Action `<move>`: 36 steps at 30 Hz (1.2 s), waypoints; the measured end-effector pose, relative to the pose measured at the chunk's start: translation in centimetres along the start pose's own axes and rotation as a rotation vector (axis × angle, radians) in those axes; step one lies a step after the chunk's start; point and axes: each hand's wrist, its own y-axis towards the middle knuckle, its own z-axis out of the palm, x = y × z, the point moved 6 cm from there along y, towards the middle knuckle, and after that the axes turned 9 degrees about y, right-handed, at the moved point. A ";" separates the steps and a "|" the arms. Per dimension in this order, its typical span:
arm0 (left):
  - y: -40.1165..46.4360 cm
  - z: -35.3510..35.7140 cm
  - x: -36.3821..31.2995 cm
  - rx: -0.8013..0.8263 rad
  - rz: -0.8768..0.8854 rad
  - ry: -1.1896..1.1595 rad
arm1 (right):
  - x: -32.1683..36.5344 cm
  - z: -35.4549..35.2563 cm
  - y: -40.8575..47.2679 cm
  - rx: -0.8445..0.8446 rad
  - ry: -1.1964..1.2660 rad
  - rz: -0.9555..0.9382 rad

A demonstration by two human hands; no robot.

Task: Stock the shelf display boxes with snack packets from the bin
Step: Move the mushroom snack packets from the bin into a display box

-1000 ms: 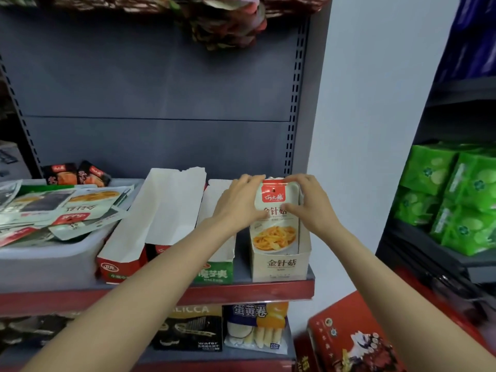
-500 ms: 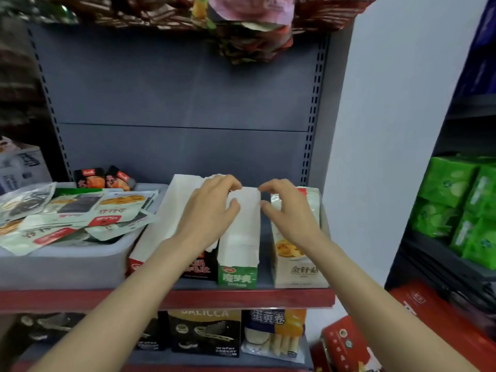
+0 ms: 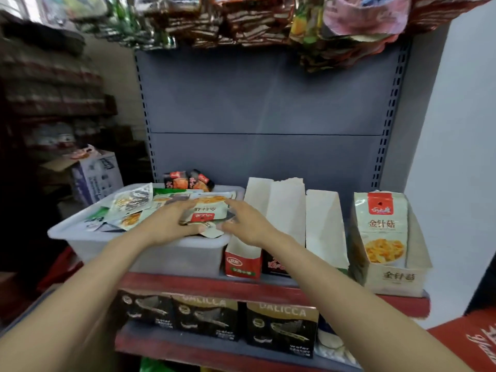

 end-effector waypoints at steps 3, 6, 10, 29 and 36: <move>1.0 0.5 0.7 0.044 0.014 0.096 | -0.5 1.2 1.1 0.052 -0.039 0.081; 1.2 0.3 0.4 -0.068 0.095 0.279 | -0.6 1.3 1.6 0.041 -0.071 0.105; 0.9 0.0 0.0 -0.189 0.116 0.450 | -0.6 1.5 1.9 0.033 -0.053 0.079; -0.4 -2.8 -9.3 -0.347 0.300 -0.343 | -1.1 -6.4 -1.3 -0.568 0.528 0.169; 1.9 -3.1 -11.9 -0.393 0.146 -0.168 | -3.1 -13.2 -6.7 -0.607 0.453 0.049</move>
